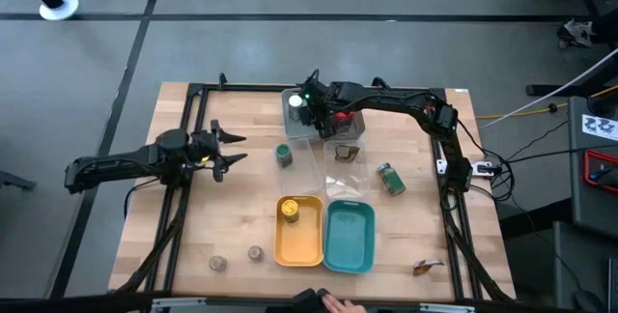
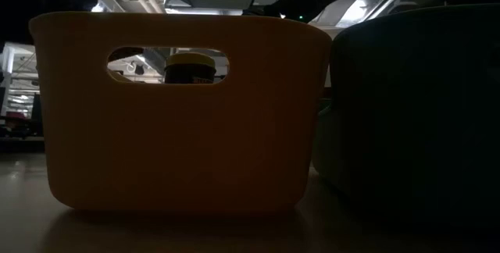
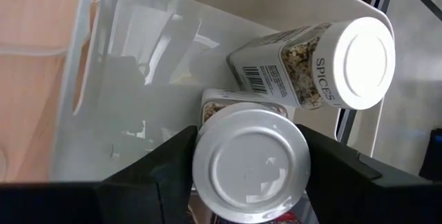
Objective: Sort spices by type
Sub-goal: Put the white seasoning bottle into the gray bin, then put the green seasoning bottle into the left transparent bin
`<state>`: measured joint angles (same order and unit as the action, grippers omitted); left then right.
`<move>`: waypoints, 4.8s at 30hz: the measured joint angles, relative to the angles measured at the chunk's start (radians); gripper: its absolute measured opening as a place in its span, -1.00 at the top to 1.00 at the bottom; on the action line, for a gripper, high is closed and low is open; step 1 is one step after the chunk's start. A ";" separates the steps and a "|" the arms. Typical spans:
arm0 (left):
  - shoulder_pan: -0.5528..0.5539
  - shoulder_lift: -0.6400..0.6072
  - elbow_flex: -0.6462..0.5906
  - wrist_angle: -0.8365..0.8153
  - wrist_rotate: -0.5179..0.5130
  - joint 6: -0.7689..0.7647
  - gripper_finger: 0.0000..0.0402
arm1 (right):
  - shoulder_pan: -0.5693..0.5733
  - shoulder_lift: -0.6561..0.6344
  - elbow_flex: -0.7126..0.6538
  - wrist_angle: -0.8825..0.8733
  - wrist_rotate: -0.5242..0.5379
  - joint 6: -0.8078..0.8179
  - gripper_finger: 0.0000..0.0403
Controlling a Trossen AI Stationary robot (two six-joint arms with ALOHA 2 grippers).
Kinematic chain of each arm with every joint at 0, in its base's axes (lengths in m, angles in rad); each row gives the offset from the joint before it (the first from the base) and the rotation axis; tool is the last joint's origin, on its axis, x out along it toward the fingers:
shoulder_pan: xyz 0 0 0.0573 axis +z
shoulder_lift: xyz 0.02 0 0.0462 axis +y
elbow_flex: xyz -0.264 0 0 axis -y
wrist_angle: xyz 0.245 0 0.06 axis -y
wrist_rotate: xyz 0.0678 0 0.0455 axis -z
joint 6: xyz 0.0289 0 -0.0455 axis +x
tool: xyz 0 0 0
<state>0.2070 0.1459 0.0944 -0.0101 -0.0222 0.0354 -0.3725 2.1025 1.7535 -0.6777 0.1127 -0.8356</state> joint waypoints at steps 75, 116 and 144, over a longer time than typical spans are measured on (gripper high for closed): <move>0.000 -0.040 -0.067 -0.025 0.000 -0.009 -0.16 | -0.014 -0.007 0.500 -0.685 0.078 0.323 -0.54; 0.000 -0.040 -0.067 -0.025 0.000 -0.007 -0.16 | 0.295 -0.835 -0.609 -0.605 0.054 1.746 -0.53; 0.000 -0.040 -0.067 -0.025 0.000 -0.007 -0.16 | 0.293 -0.835 -1.042 -0.092 0.033 1.720 -0.53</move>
<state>0.2073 0.1062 0.0273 -0.0349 -0.0219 0.0288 -0.0792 1.2678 0.7116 -0.7699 0.1457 0.8848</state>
